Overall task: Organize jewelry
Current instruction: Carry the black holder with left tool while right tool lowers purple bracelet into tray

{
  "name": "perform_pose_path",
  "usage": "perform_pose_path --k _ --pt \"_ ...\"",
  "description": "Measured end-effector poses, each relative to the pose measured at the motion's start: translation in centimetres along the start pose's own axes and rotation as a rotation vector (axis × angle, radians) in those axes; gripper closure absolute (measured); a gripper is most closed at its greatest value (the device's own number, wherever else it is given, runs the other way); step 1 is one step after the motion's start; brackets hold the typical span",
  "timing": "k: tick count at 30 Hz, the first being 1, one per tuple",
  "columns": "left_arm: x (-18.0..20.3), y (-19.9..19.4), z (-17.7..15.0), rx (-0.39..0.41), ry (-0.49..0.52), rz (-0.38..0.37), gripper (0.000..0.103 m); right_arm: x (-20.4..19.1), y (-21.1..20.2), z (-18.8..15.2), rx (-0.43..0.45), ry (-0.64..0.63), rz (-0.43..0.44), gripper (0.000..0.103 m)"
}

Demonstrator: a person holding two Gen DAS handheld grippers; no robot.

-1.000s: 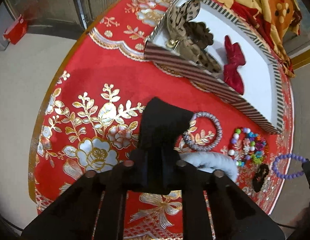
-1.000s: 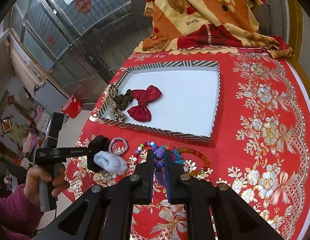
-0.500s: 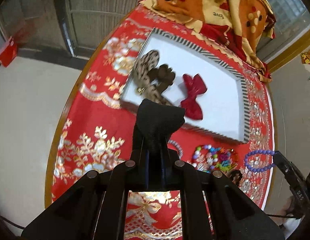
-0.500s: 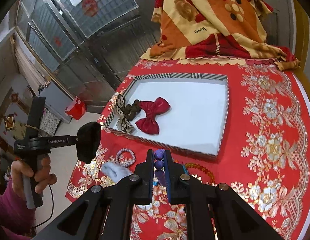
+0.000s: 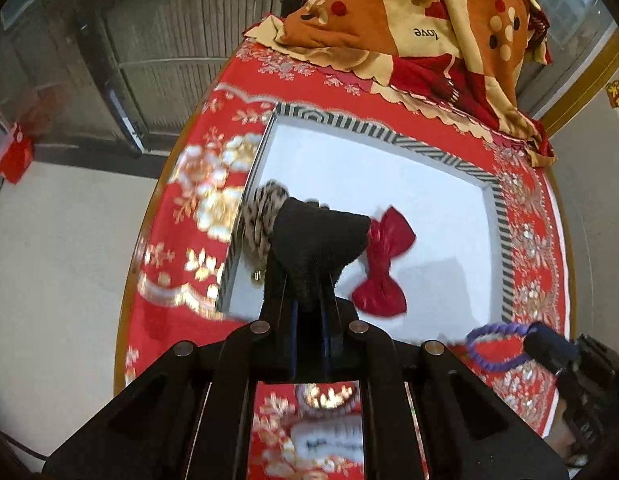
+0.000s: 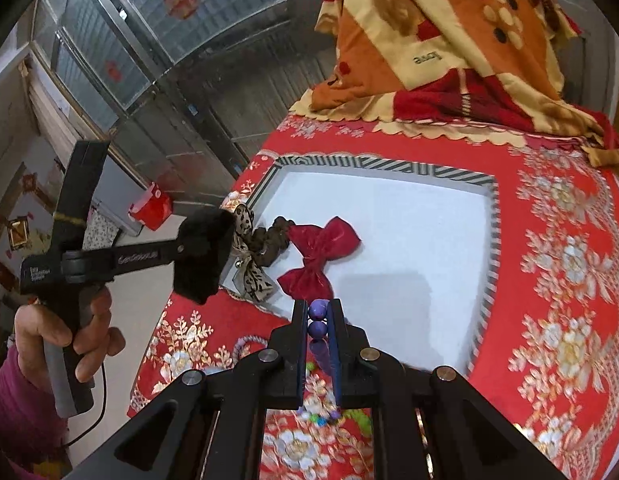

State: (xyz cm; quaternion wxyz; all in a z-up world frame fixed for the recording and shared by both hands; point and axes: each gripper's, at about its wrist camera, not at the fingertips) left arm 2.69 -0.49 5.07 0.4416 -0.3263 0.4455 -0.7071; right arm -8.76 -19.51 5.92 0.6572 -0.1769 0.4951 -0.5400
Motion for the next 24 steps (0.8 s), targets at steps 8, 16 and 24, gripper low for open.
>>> perform_pose_path --k 8,16,24 --pt "-0.4 3.8 5.0 -0.022 0.065 0.029 0.096 1.4 6.0 2.4 -0.083 0.051 -0.033 0.094" --pt "-1.5 8.6 9.2 -0.07 0.08 0.04 0.096 5.8 9.6 4.9 -0.089 0.161 -0.134 0.094" --pt "-2.3 12.2 11.9 -0.115 0.067 0.027 0.096 7.7 11.7 6.0 -0.112 0.22 -0.144 0.094"
Point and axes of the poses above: each gripper's, at about its wrist camera, not at the fingertips, and y roughly the way its jaws point, x to its right, z to its top, and after that the axes turned 12 degrees about y, right-handed
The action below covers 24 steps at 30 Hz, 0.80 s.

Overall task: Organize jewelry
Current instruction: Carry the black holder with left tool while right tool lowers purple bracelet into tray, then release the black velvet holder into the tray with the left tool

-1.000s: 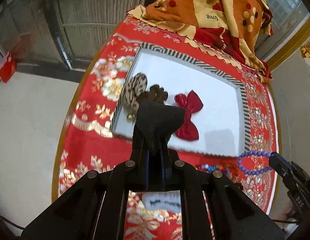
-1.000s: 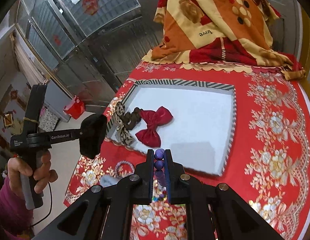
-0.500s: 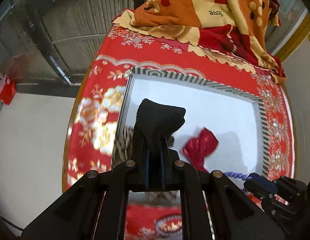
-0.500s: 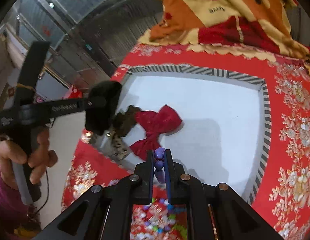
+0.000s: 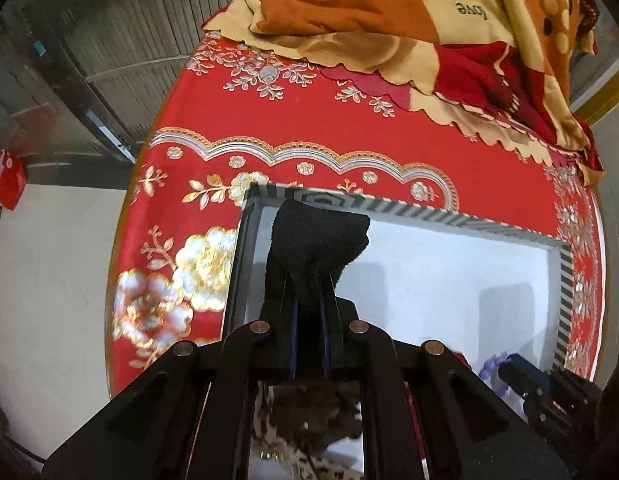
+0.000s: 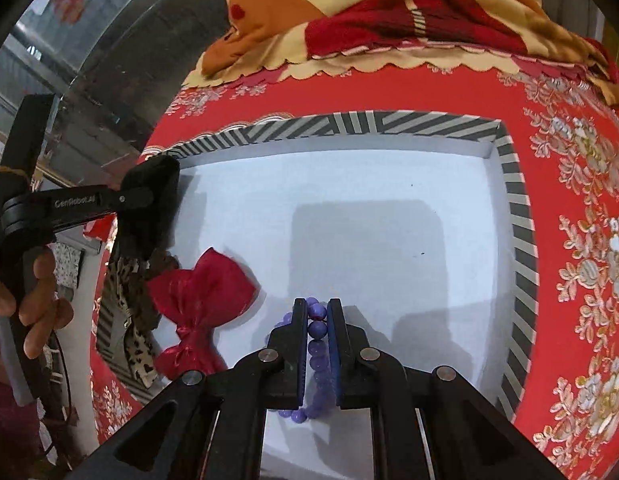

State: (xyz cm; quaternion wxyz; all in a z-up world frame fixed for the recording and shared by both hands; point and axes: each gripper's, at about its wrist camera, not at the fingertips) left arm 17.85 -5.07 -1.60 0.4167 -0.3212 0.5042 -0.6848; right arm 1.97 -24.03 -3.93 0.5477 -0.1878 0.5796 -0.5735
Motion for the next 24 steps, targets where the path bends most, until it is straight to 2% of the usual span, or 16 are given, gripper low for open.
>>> perform_pose_path --k 9,12,14,16,20,24 --pt "0.0 1.2 0.2 -0.024 0.009 -0.019 0.096 -0.2 0.5 0.2 -0.015 0.005 0.017 0.093" --pt "0.0 1.1 0.2 -0.023 0.006 -0.019 0.086 -0.5 0.1 0.0 -0.005 -0.004 0.013 0.092" --pt "-0.2 0.9 0.0 -0.025 0.001 -0.02 0.067 -0.5 0.1 0.0 -0.001 0.001 0.011 0.091" --pt "-0.1 0.4 -0.2 -0.01 -0.002 -0.023 0.061 -0.4 0.3 0.1 -0.005 0.007 0.002 0.088" --pt "0.2 -0.8 -0.7 0.011 0.007 -0.02 0.053 -0.3 -0.2 0.0 0.009 0.024 0.017 0.086" --pt "0.5 -2.9 -1.4 0.053 0.011 -0.013 0.052 -1.0 -2.5 -0.5 0.075 0.0 0.036 0.085"
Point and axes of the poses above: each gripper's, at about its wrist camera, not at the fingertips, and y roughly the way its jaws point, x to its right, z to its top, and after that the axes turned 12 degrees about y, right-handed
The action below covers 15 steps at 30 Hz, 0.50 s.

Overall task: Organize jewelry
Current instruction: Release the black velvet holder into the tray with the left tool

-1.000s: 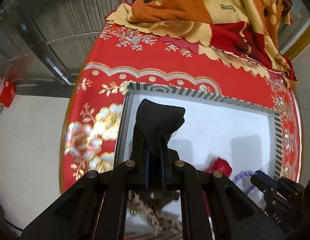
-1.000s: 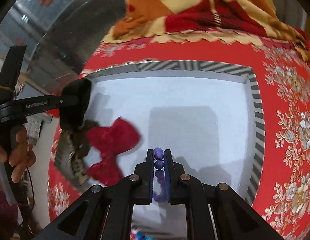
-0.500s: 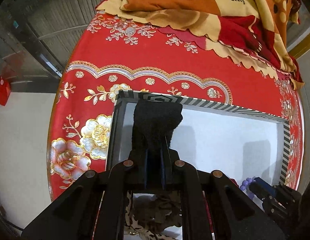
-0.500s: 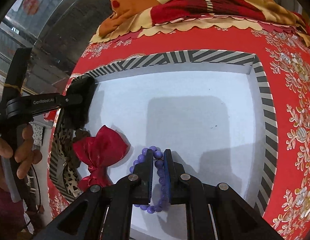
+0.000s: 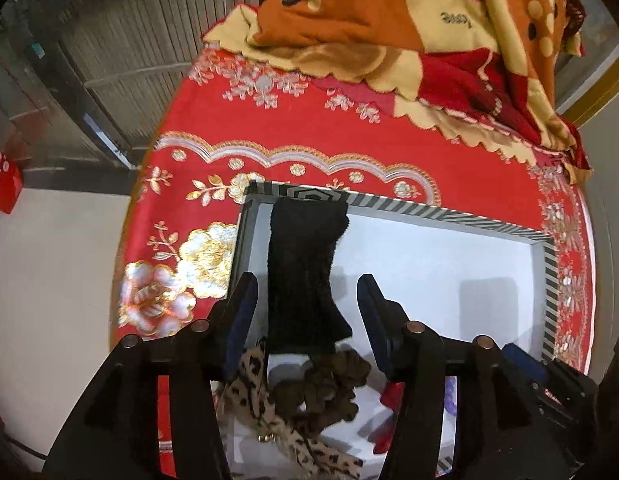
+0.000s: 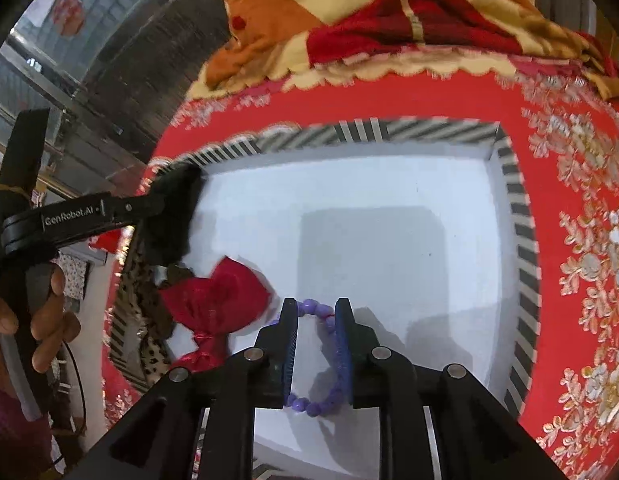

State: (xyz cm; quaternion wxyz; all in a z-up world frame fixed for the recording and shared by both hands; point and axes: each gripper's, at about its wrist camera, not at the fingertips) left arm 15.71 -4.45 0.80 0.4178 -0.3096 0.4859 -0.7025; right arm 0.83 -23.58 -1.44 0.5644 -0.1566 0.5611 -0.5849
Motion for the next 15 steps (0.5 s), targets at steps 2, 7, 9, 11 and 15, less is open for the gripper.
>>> perform_pose_path --k 2,7,9,11,15 --pt "0.2 -1.2 -0.3 0.023 0.003 0.009 0.052 -0.5 -1.5 -0.3 0.047 -0.02 0.009 0.085" --pt "1.0 -4.4 -2.1 0.082 0.008 0.028 0.052 -2.1 -5.2 -2.3 0.136 -0.097 -0.006 0.08" --pt "1.3 -5.6 -3.2 0.101 0.006 0.044 0.052 -2.4 -6.0 -3.2 0.143 -0.118 0.001 0.08" --pt "1.6 -6.4 -4.2 0.11 -0.001 0.049 0.052 -2.5 -6.9 -4.2 0.153 -0.129 0.025 0.08" --pt "2.1 -8.2 -7.0 0.117 -0.026 0.053 0.052 -2.2 -8.4 -6.0 0.165 -0.127 0.043 0.08"
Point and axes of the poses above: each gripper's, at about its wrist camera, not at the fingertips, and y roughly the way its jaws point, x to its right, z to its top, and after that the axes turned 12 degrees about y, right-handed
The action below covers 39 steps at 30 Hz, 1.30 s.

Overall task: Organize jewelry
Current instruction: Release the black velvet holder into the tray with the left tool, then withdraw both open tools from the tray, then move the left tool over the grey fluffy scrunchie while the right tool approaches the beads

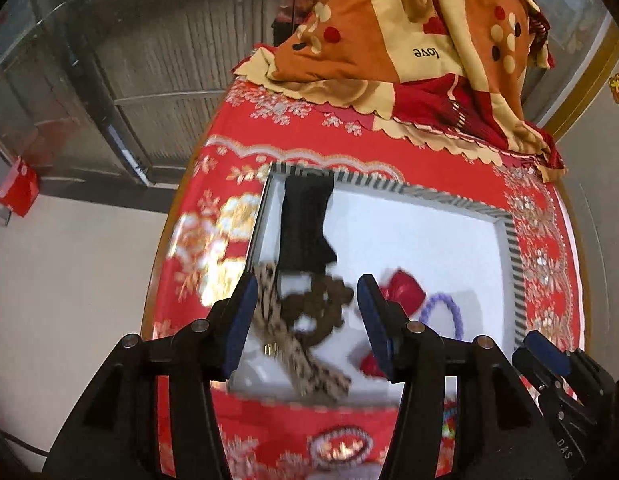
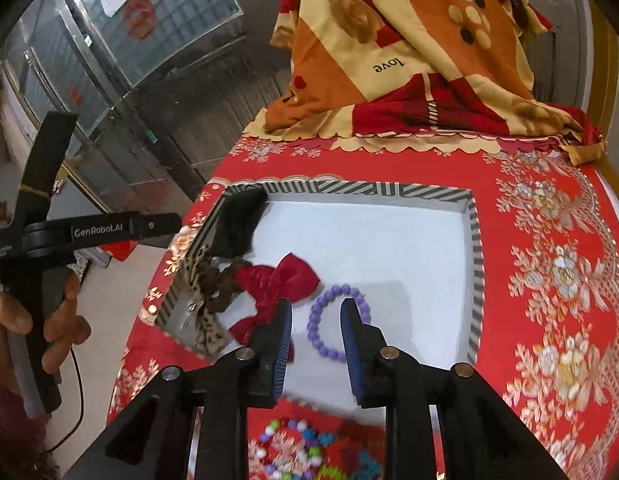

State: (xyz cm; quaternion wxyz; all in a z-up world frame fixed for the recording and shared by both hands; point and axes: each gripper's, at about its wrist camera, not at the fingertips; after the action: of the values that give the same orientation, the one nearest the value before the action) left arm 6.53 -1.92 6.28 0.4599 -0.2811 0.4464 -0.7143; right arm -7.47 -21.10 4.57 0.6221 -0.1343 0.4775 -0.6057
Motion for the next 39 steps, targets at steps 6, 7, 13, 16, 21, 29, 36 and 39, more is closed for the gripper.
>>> perform_pose_path --k 6,7,13,16,21,29,36,39 --pt "1.9 -2.7 -4.3 0.006 -0.013 0.025 0.052 0.4 -3.0 -2.8 0.004 -0.017 0.007 0.079" --pt "2.1 -2.9 -4.8 0.005 -0.014 0.027 0.052 0.6 -3.5 -3.2 -0.002 -0.02 0.007 0.073" --pt "2.2 -4.4 -9.1 -0.017 -0.079 0.012 0.052 2.1 -6.3 -5.9 -0.017 -0.037 -0.017 0.057" --pt "2.1 -4.9 -11.1 -0.033 -0.103 0.011 0.052 2.9 -7.1 -7.0 -0.026 -0.037 -0.024 0.057" --pt "2.5 -5.7 -14.1 -0.055 -0.13 0.026 0.052 3.6 -7.8 -9.0 -0.053 -0.042 -0.03 0.057" --pt "4.1 -7.5 -17.0 -0.04 -0.123 0.05 0.052 3.4 -9.2 -11.0 -0.051 -0.056 -0.05 0.057" --pt "5.2 -8.3 -18.3 -0.034 -0.113 0.057 0.052 3.5 -9.9 -11.9 -0.057 -0.062 -0.047 0.057" --pt "5.4 -8.3 -18.8 -0.042 -0.12 0.048 0.051 3.6 -9.9 -12.2 -0.065 -0.067 -0.051 0.057"
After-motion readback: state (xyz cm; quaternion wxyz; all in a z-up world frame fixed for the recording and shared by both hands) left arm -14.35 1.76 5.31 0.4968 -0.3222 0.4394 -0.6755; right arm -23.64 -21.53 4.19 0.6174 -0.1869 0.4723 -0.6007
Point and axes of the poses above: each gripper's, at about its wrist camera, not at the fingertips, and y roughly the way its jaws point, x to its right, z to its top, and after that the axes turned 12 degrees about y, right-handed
